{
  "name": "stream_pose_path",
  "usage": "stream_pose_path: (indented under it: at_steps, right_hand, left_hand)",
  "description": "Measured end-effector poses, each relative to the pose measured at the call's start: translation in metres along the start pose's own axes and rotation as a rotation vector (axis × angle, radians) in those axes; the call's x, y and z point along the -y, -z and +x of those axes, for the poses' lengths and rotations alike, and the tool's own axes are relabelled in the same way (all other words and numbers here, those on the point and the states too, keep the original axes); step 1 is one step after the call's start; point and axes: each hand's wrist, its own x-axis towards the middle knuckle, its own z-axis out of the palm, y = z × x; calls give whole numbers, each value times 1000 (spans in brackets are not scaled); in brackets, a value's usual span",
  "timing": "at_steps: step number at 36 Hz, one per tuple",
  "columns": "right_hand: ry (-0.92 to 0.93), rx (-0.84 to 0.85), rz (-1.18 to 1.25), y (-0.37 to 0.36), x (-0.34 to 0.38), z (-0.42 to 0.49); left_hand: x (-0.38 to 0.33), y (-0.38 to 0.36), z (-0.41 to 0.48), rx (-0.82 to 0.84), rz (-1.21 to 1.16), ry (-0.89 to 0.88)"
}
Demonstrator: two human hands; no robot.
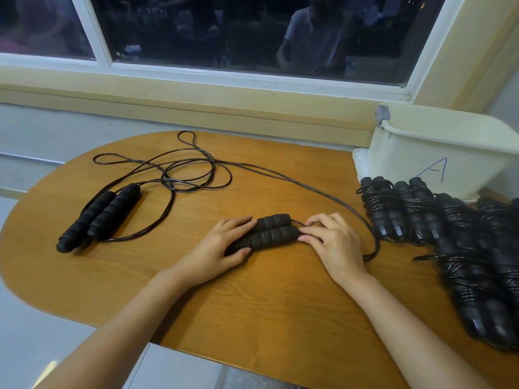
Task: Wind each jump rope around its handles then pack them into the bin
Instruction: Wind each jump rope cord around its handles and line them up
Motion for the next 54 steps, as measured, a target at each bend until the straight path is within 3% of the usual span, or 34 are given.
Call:
stream_pose_path:
  at_steps: [6,15,18,32,42,49,54]
  right_hand:
    - [47,-6,-19,-2,3,1]
    - [-136,134,-69,0,-3,1]
    - [-123,152,-155,2,-3,1]
    - [-72,-4,-425,21,-4,-24]
    - [-14,-29,-282,13,63,-46]
    - [76,-43,-235,-7,116,-42]
    - [80,-29,-235,-15,124,-40]
  left_hand:
    - [-1,2,-2,40,-17,-5]
    - [2,9,-12,33,33,-77]
    - [5,11,-13,2,75,-81]
    - [-18,-11,18,-211,142,54]
    - [-20,-16,25,-302,155,96]
    - [-20,-12,23,-219,275,57]
    - [-31,1,25,-101,221,121]
